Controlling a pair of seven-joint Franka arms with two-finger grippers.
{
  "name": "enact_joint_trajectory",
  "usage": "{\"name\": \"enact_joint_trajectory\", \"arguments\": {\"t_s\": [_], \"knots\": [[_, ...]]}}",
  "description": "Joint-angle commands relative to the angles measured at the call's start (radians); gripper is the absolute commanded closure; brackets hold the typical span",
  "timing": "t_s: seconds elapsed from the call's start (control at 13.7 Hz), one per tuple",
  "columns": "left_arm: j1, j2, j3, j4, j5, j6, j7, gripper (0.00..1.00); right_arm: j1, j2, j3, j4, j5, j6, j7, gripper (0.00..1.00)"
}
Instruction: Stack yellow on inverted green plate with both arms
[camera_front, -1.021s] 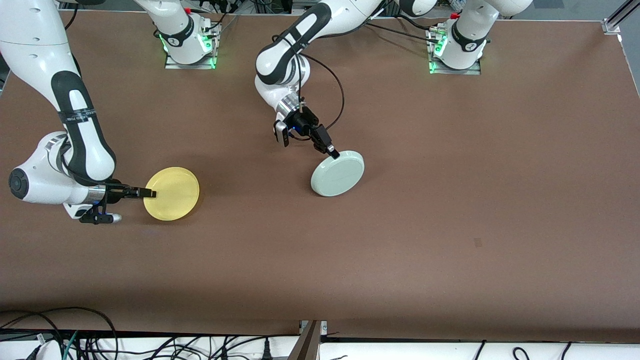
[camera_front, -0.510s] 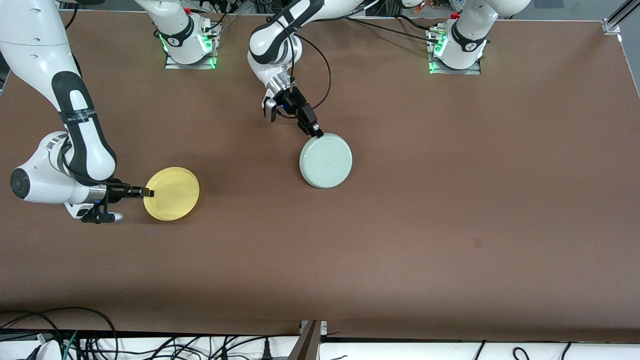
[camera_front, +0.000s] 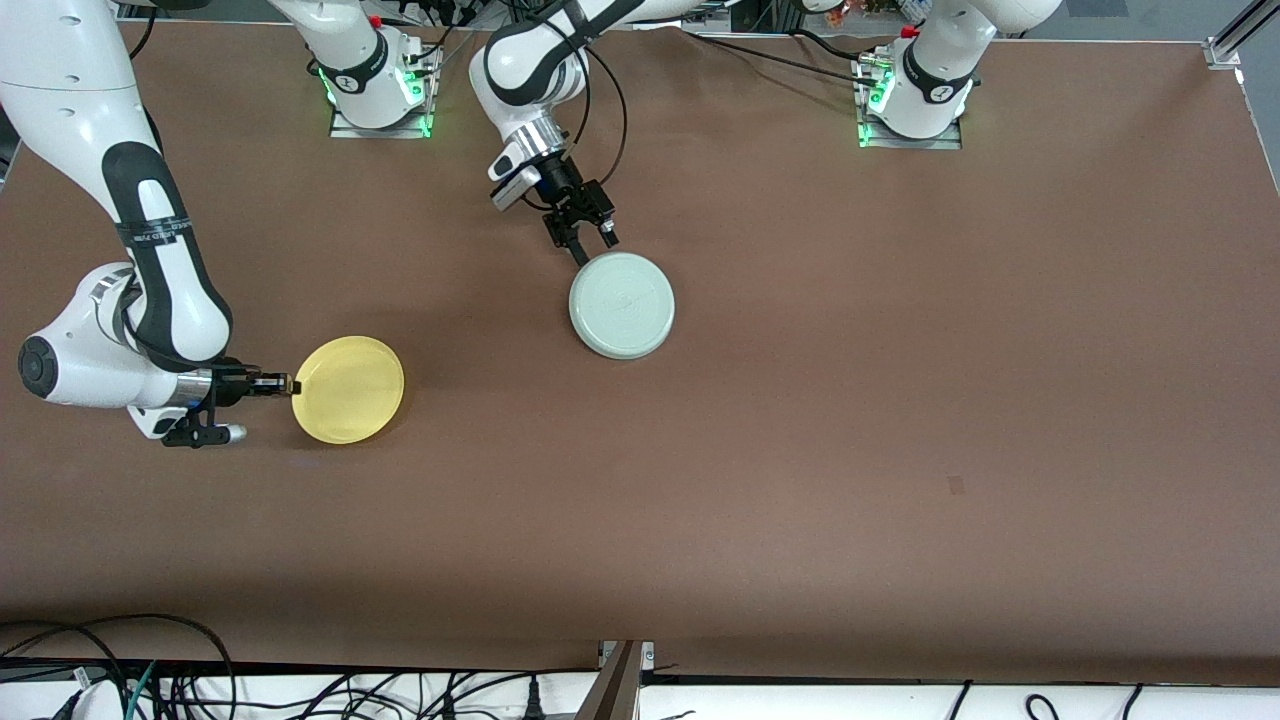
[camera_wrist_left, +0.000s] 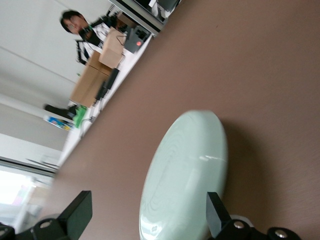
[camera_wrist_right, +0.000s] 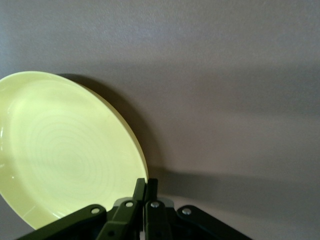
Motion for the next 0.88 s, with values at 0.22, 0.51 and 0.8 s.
{"name": "enact_joint_trajectory", "arguments": {"t_s": [0.22,0.51,0.8], "knots": [[0.076,-0.043,-0.013,0.018,-0.125,0.293,-0.246,0.0,-0.006,-0.049,0.011,0.134,0.018,-0.237,-0.024,1.0],[0.26,-0.14,-0.024,0.018,-0.383,0.506,-0.231,0.0,0.003,-0.102,0.069,0.145,0.027,-0.344,-0.009,1.0],[0.412,-0.232,-0.093,0.021,-0.644,0.54,-0.217,0.0,0.034,-0.136,0.108,0.089,0.034,-0.312,0.054,1.0]]}}
